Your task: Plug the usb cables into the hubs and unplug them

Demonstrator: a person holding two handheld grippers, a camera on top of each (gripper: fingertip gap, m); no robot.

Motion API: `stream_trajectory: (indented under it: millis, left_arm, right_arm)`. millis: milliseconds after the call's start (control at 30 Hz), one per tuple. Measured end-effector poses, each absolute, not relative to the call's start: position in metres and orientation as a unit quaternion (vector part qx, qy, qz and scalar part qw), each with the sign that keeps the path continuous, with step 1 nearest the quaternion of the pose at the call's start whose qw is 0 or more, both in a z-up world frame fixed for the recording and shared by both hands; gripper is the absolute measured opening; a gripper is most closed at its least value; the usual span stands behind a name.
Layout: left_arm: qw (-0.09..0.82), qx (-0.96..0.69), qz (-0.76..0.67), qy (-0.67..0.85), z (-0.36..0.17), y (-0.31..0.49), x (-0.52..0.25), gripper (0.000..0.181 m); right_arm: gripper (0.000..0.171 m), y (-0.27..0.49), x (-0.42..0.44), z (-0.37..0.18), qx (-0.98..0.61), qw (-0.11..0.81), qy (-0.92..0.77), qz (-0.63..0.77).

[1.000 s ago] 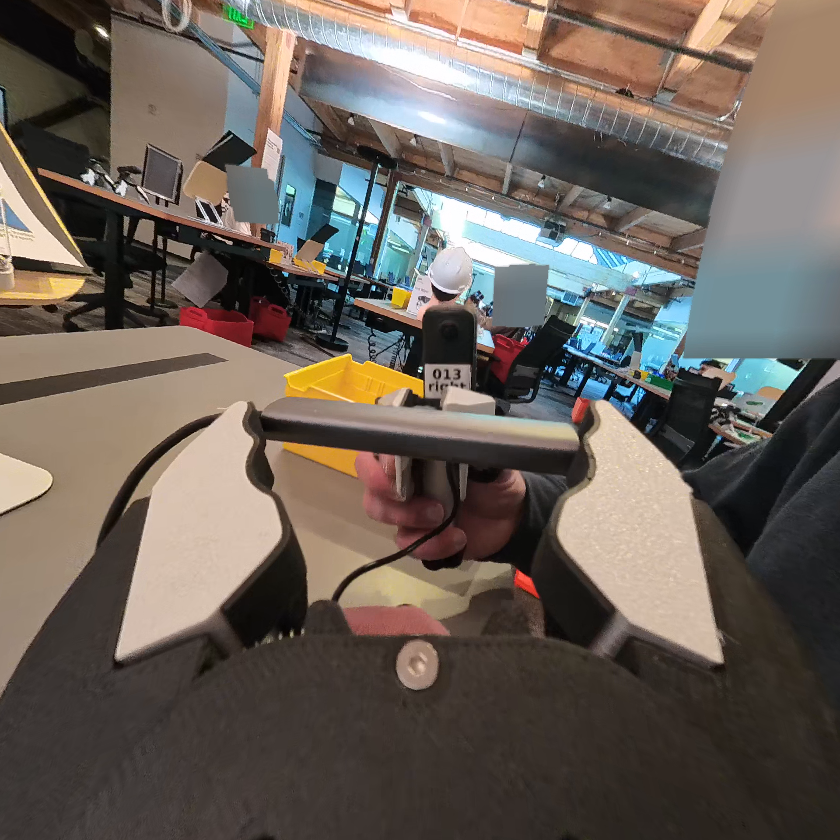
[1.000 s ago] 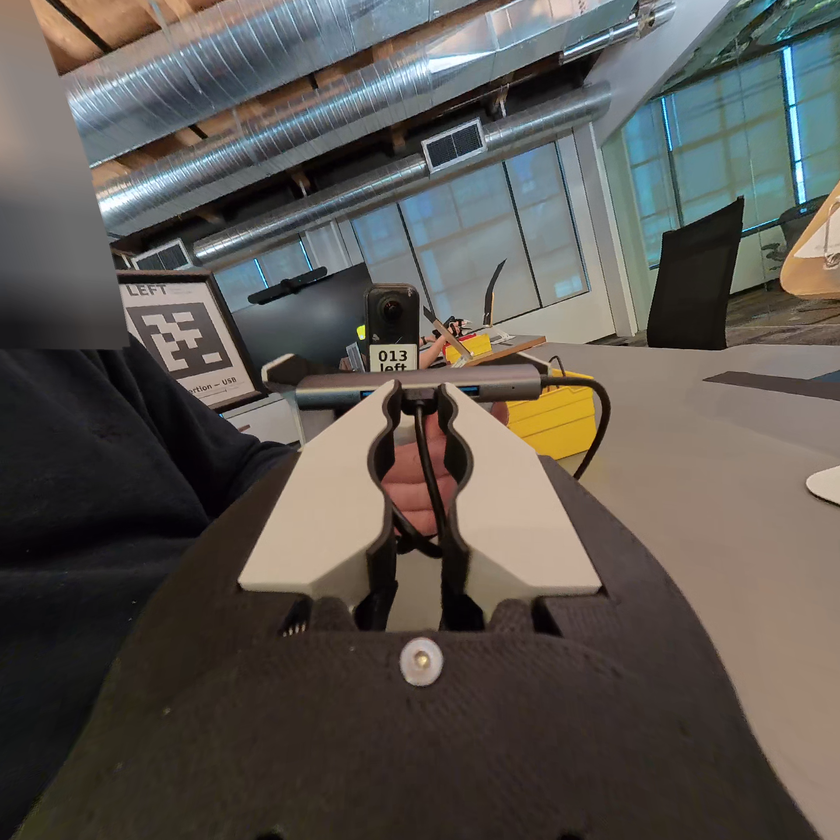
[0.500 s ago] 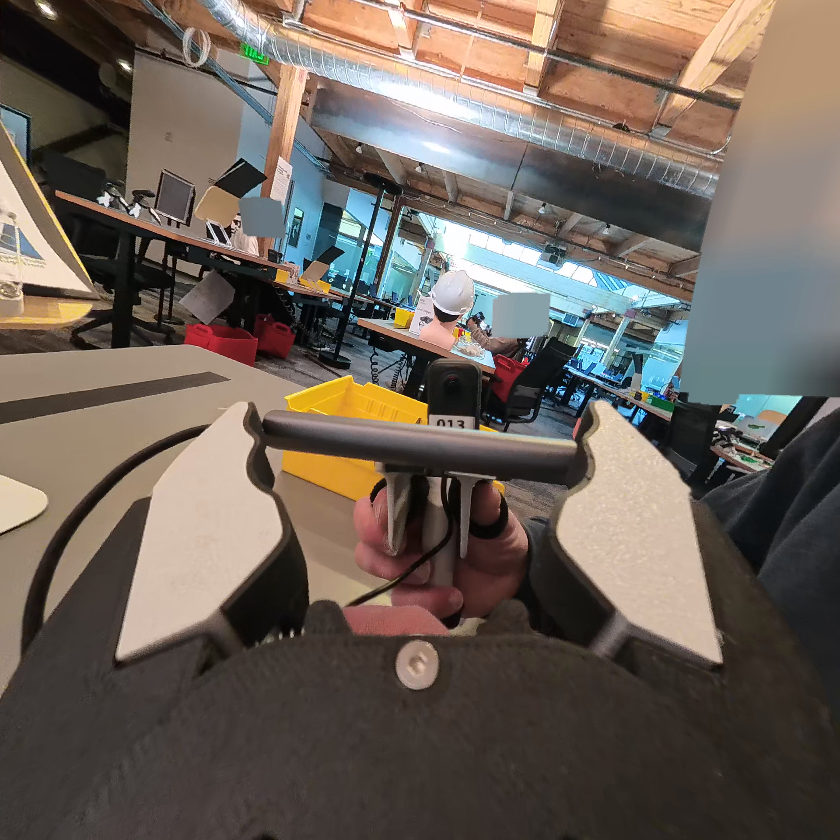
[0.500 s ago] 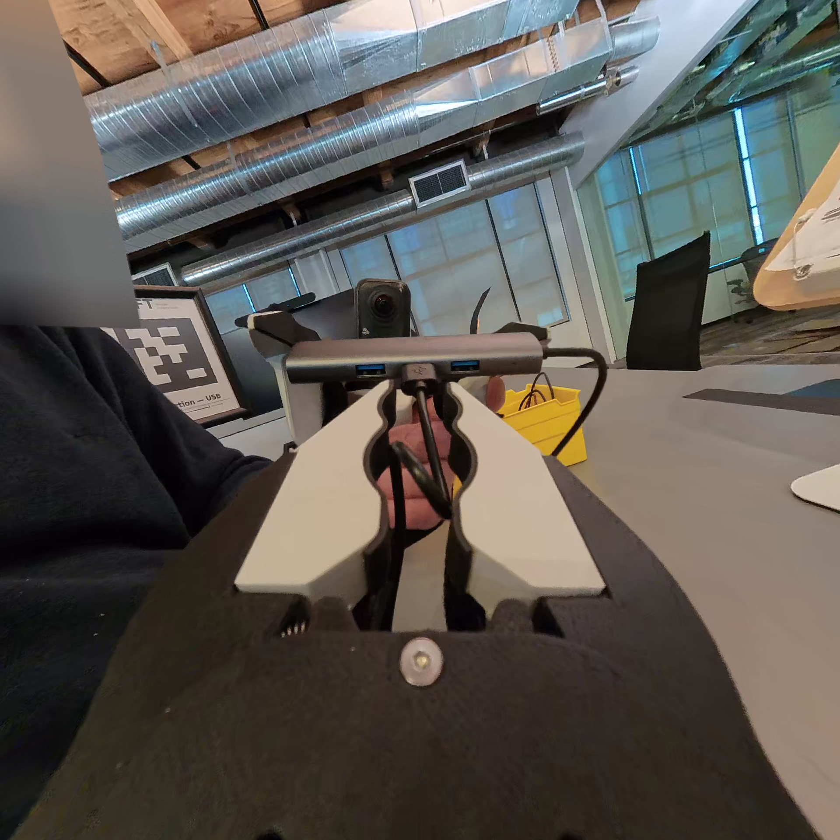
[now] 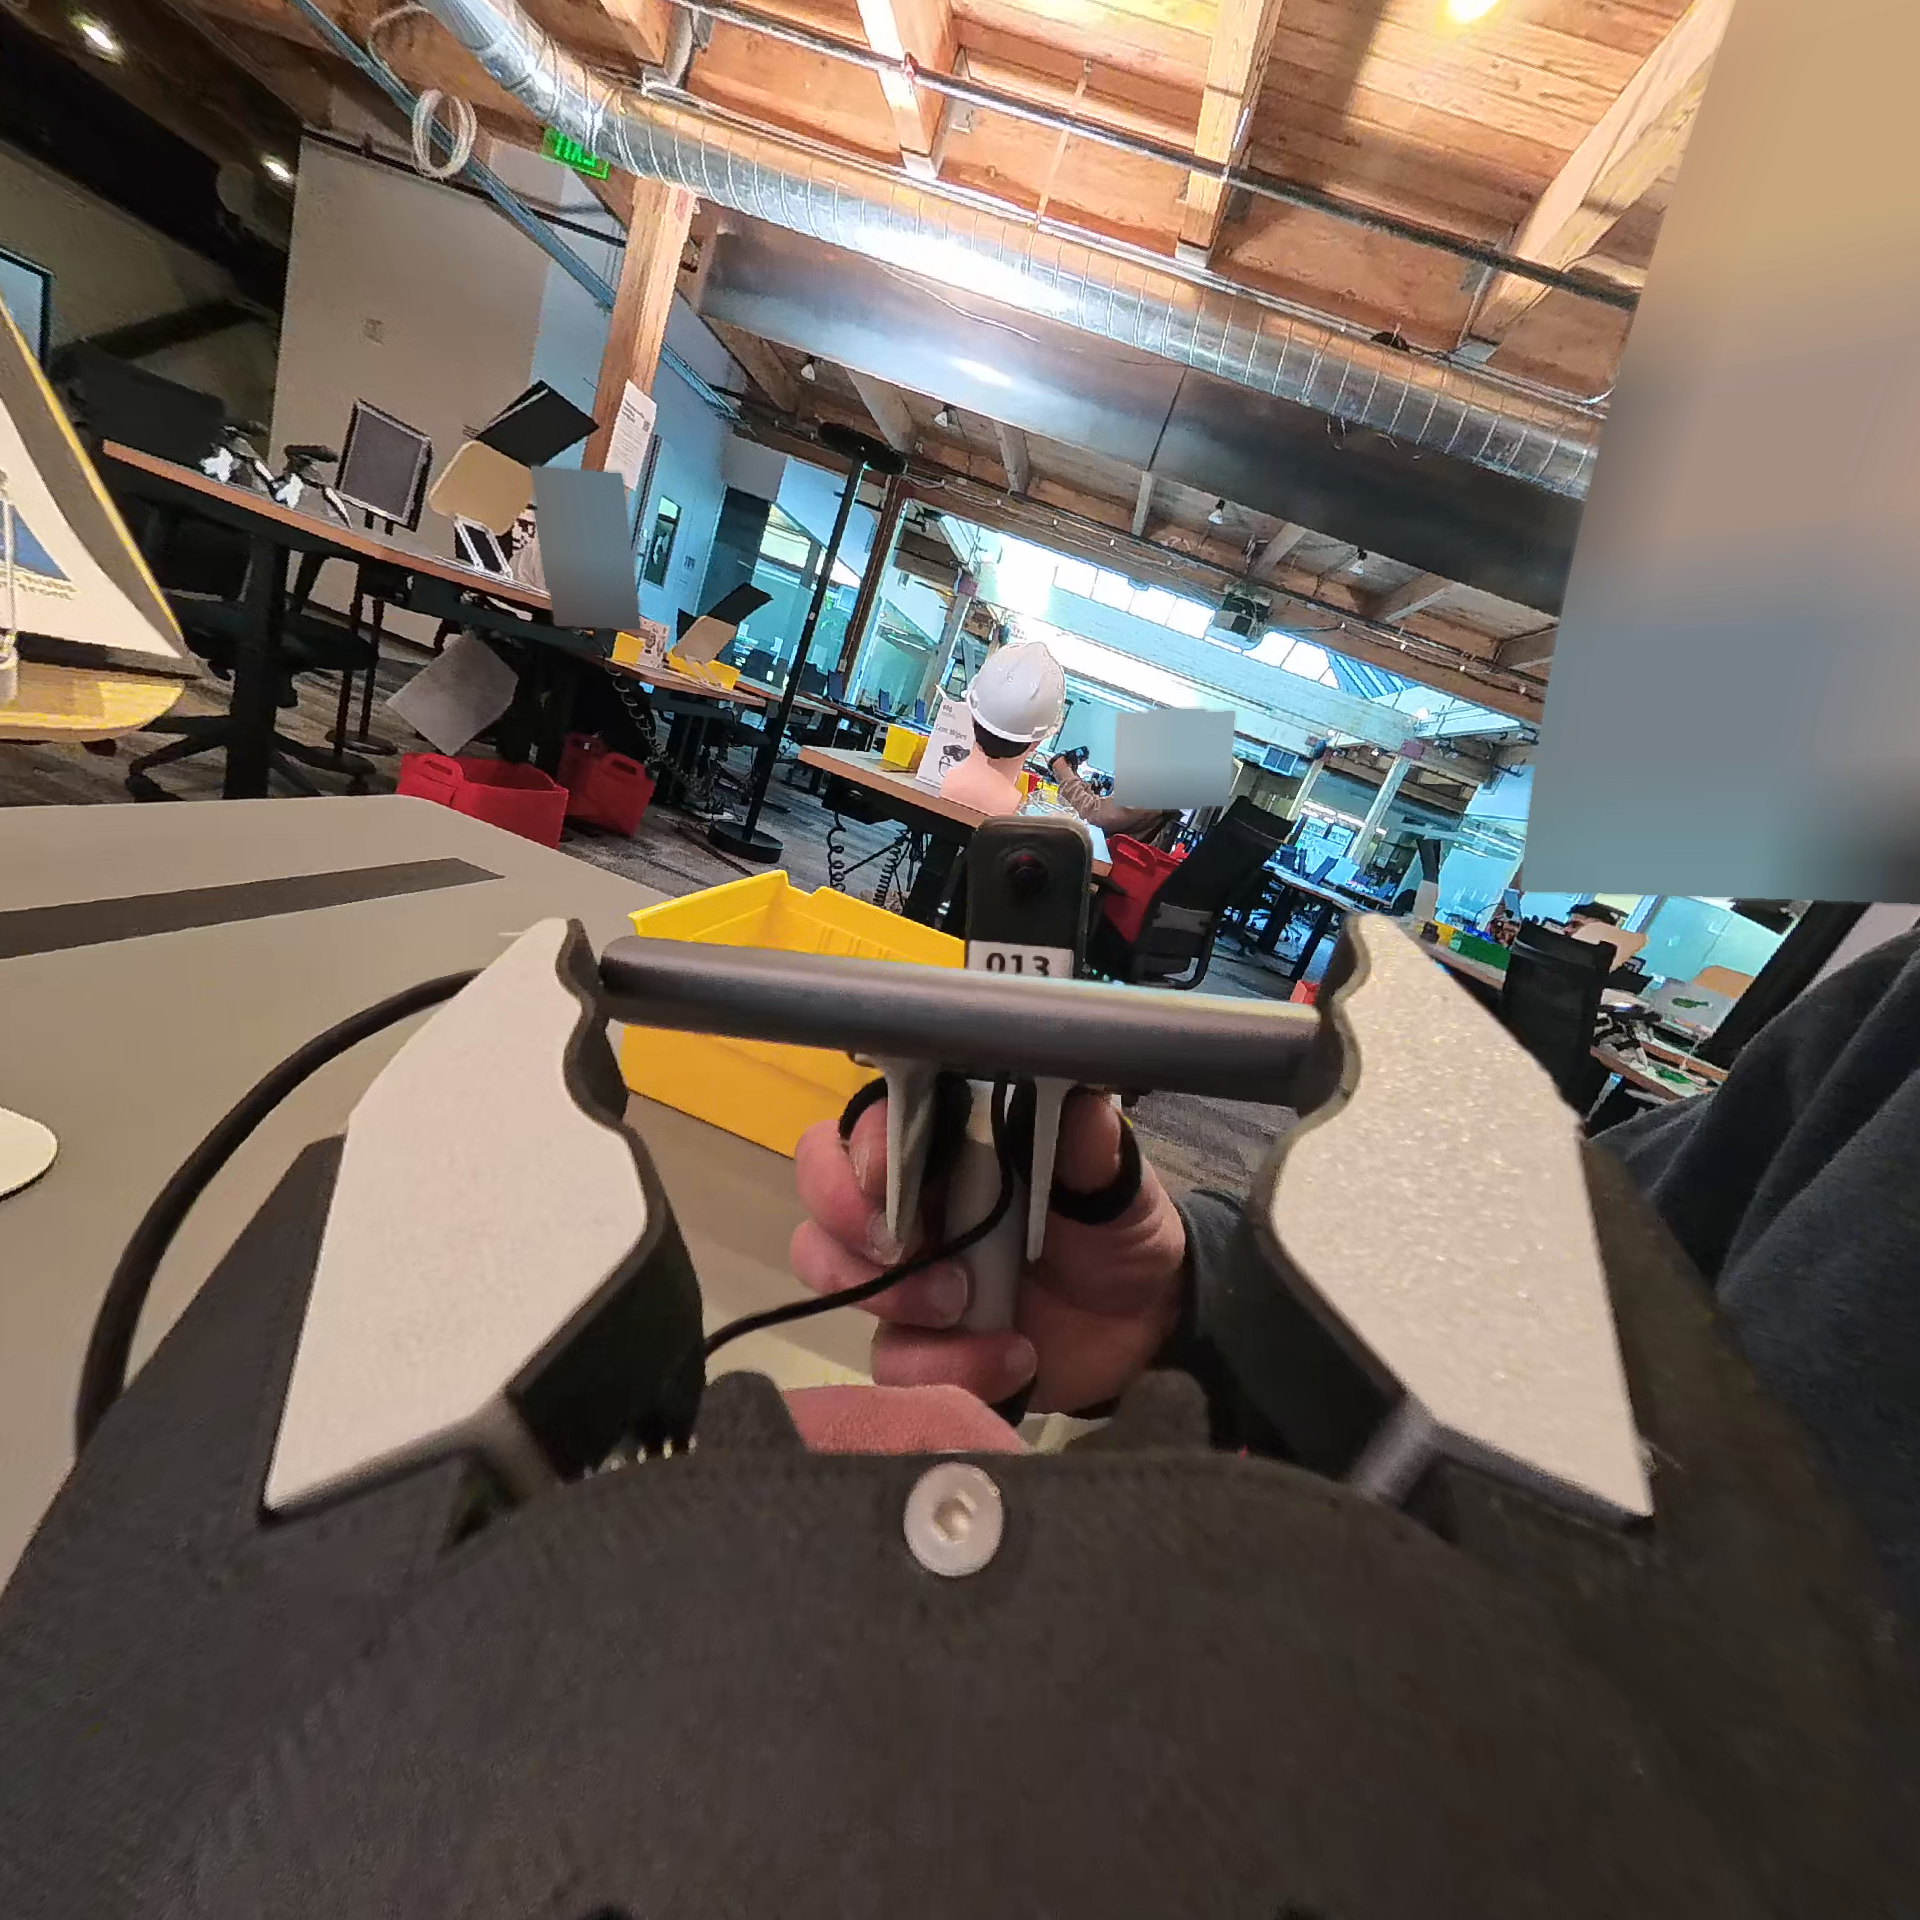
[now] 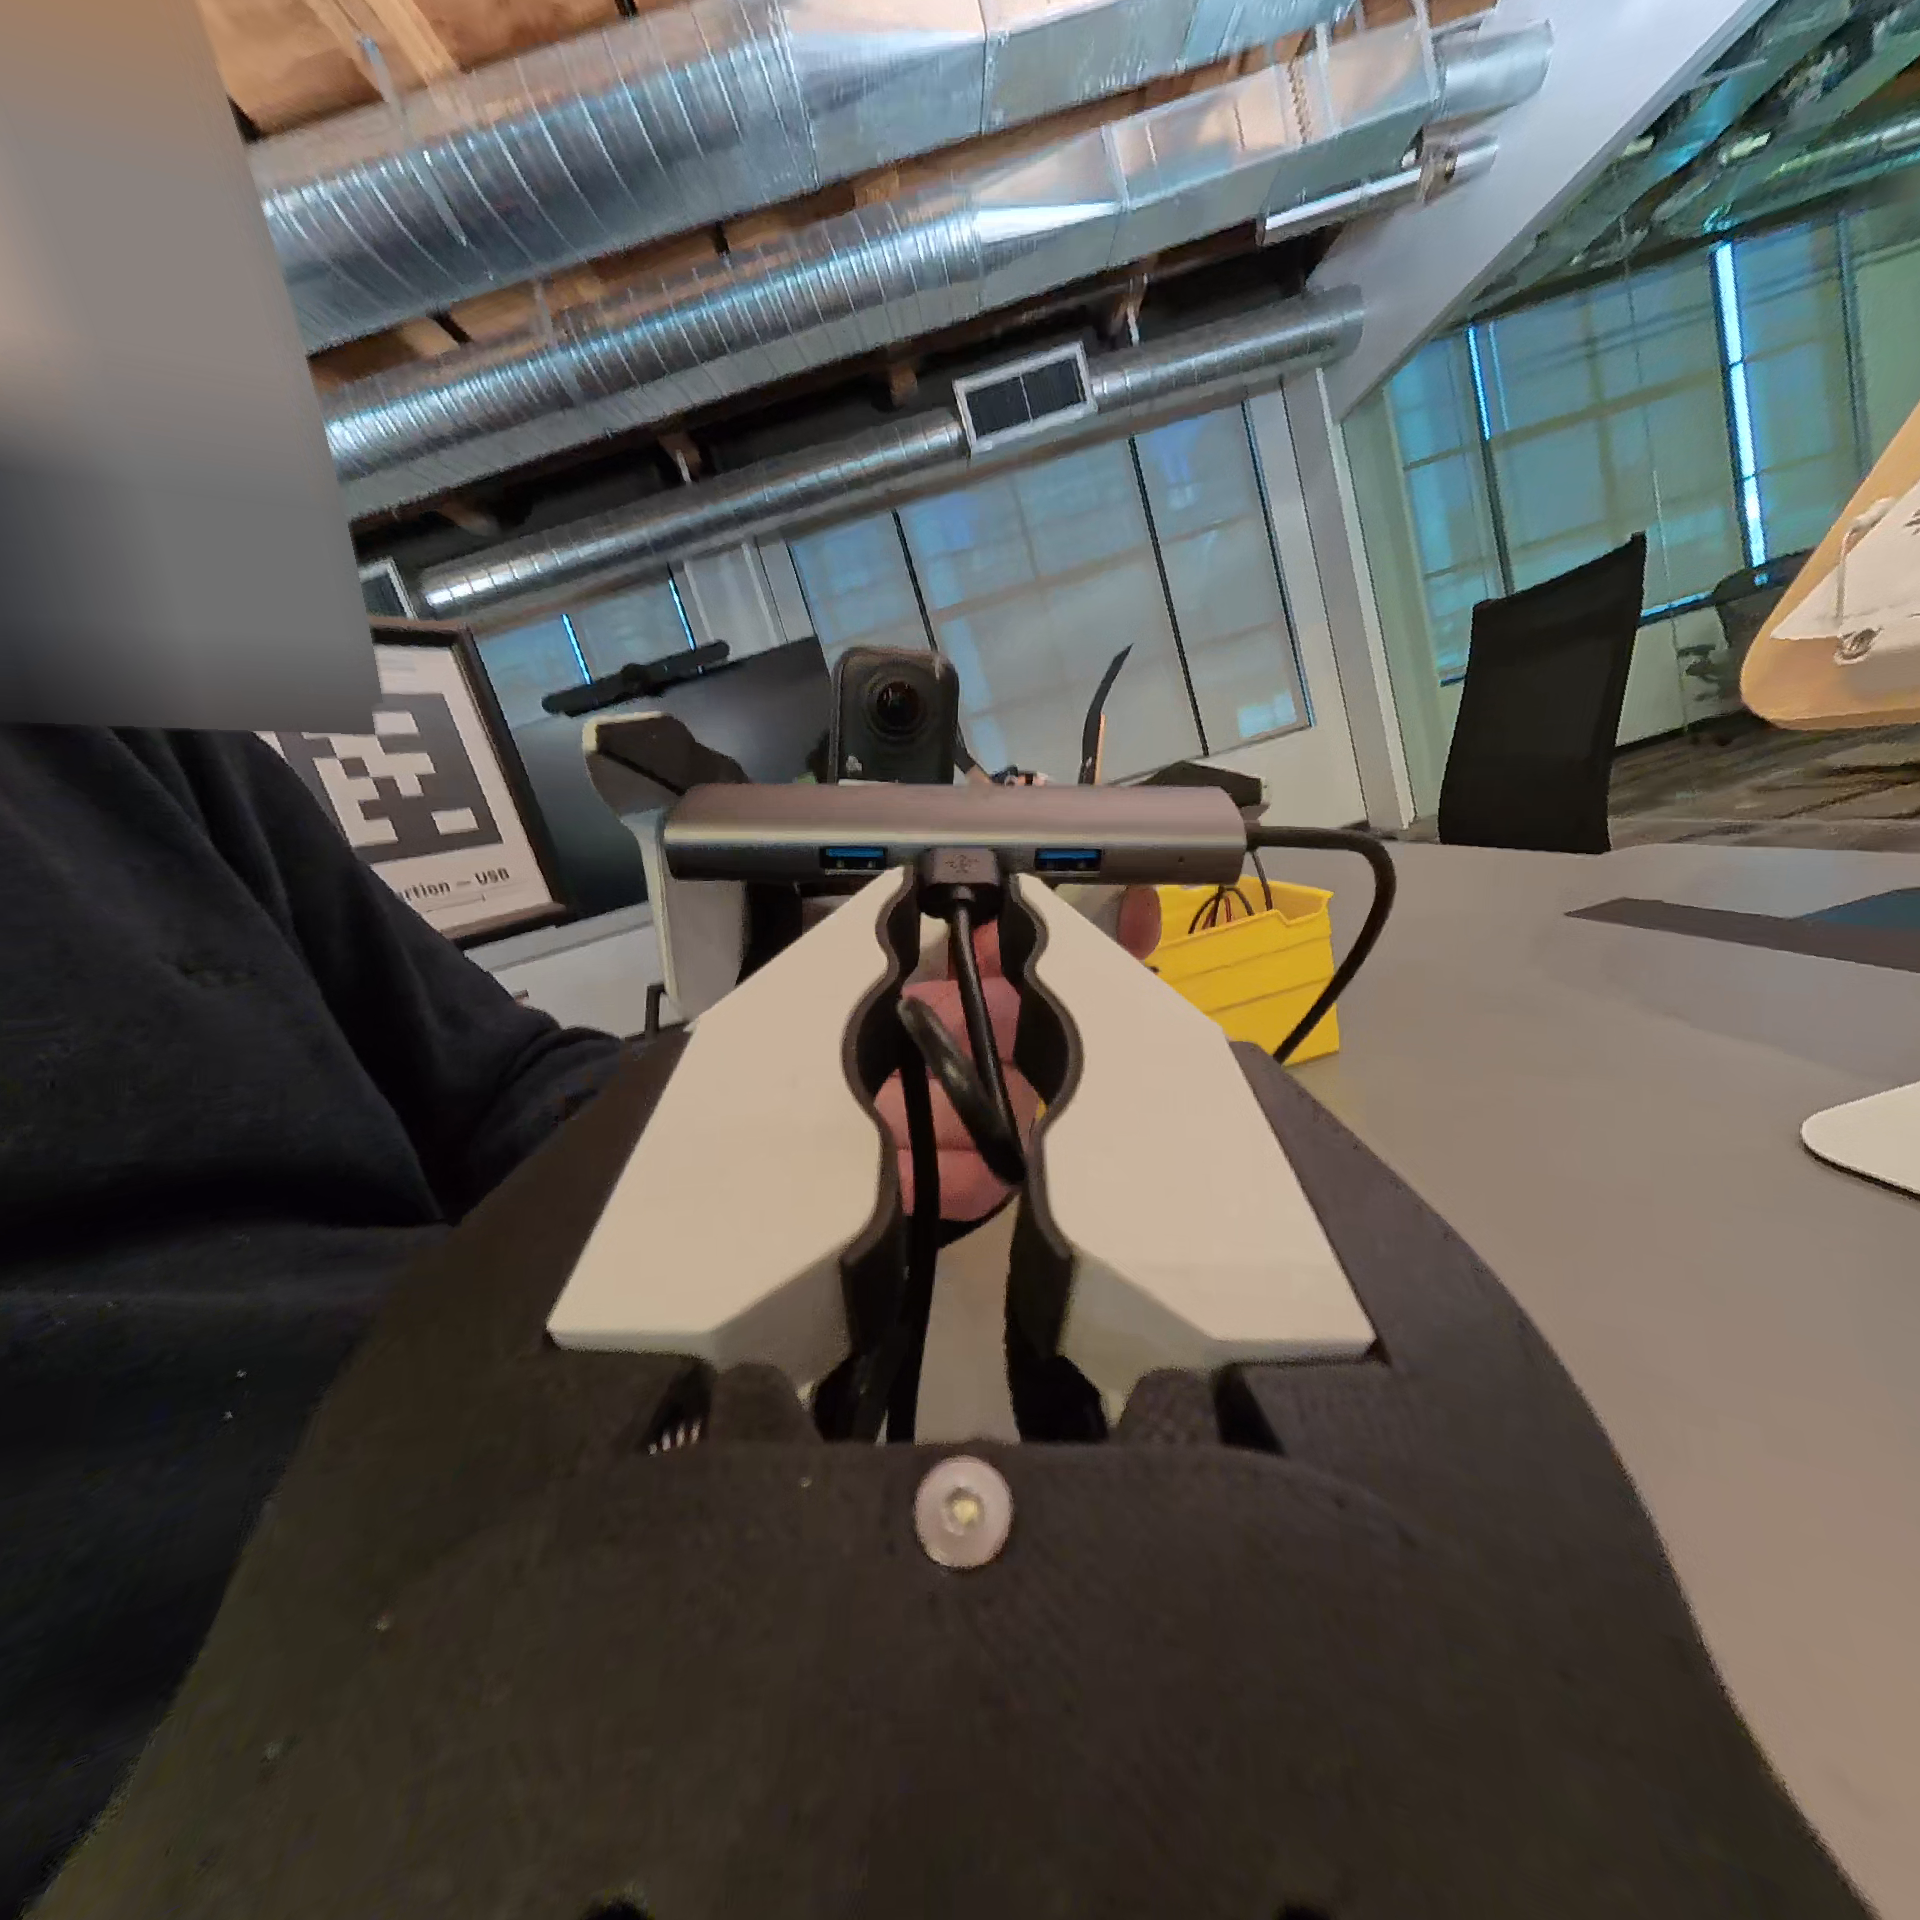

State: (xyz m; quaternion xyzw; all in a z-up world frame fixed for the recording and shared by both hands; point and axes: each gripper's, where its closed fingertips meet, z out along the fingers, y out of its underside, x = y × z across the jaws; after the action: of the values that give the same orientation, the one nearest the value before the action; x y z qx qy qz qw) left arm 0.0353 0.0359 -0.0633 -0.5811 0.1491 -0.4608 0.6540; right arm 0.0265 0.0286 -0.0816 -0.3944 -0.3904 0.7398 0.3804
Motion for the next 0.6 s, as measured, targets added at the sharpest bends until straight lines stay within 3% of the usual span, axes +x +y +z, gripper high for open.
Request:
stream_trajectory:
  millis: [600]
  left_arm:
    - [0.640, -0.598, -0.451, 0.169, -0.074, 0.030, 0.031, 0.124]
  right_arm:
    - [0.011, 0.023, 0.025, -0.089, -0.398, 0.372, -0.438, 0.715]
